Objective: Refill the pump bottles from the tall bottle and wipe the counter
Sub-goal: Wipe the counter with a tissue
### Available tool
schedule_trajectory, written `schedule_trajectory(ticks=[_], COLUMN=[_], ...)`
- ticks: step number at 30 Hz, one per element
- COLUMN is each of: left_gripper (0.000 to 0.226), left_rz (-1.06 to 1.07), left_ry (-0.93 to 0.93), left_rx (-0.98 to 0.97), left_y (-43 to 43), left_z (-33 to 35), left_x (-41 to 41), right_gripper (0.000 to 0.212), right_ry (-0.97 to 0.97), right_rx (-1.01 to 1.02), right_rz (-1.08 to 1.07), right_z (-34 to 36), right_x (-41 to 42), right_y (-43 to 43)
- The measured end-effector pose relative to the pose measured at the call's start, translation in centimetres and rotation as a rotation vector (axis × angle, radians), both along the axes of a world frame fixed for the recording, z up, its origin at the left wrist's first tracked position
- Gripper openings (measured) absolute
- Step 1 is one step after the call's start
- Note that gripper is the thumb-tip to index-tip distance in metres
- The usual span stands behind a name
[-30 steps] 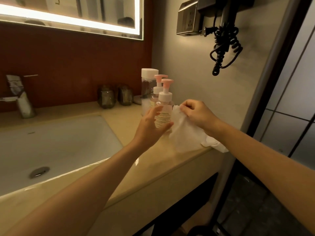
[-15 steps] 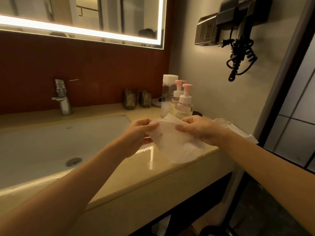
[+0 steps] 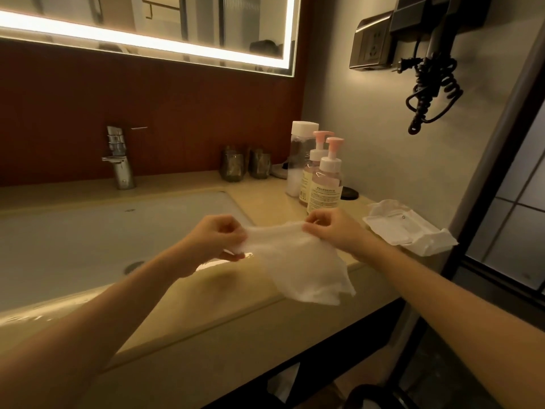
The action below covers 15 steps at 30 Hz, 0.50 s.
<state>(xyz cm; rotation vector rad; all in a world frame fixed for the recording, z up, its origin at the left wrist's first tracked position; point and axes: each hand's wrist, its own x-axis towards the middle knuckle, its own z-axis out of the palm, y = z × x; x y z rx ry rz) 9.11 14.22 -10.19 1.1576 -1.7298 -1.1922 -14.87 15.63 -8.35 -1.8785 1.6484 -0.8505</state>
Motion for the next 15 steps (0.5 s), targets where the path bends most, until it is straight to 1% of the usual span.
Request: schedule_trajectory(ticks=[1,2,3,4,6,8,10,12,14,15], left_gripper=[0.009,0.014,0.019,0.026,0.032,0.028,0.026,0.028,0.028,0.029], left_rz=[0.073,0.146,0.210,0.259,0.283,0.188,0.032,-0.120,-0.203,-0.205], left_ry=[-0.278,-0.509,-0.646,-0.692,-0.629,-0.598,-0.658,-0.777,-0.884,-0.909], left_rx=[-0.150,-0.299,-0.431,-0.542,-0.693,-0.755,-0.715,-0.640,-0.592,-0.582], left_y=[-0.5,-0.9,-1.0,-1.0,-0.7,-0.5,-0.6,-1.2,-1.7,-2.0], left_z=[-0.9,-1.7,-2.1,-2.2,-1.7,-1.1,-0.9,-1.4,-2.3,-2.7], left_x=[0.0,0.0,-0.2,-0.4,-1.3,-2.9,-4.7,-5.9,-6.7,-6.9], right_gripper=[0.009,0.010,0.011,0.013,0.015,0.013,0.014,0.019,0.026,0.029], right_ry=[0.119,0.221,0.289,0.311,0.270,0.246,0.304,0.460,0.624,0.662], right_rx=[-0.052,-0.092,-0.134,-0.189,-0.326,-0.403,-0.367,-0.296,-0.274,-0.261], right_rz=[-0.020,-0.054,-0.105,-0.160,-0.241,-0.247,-0.214,-0.178,-0.165,-0.167], right_z=[-1.1,-2.1,-2.9,-3.4,-3.5,-3.3,-3.5,-4.2,-4.9,-5.2], right_x=[0.2,0.3,0.4,0.4,0.6,1.1,1.4,1.7,1.7,1.6], right_y=[-0.7,-1.2,-1.5,-1.6,-1.1,0.0,1.6,3.1,4.0,4.2])
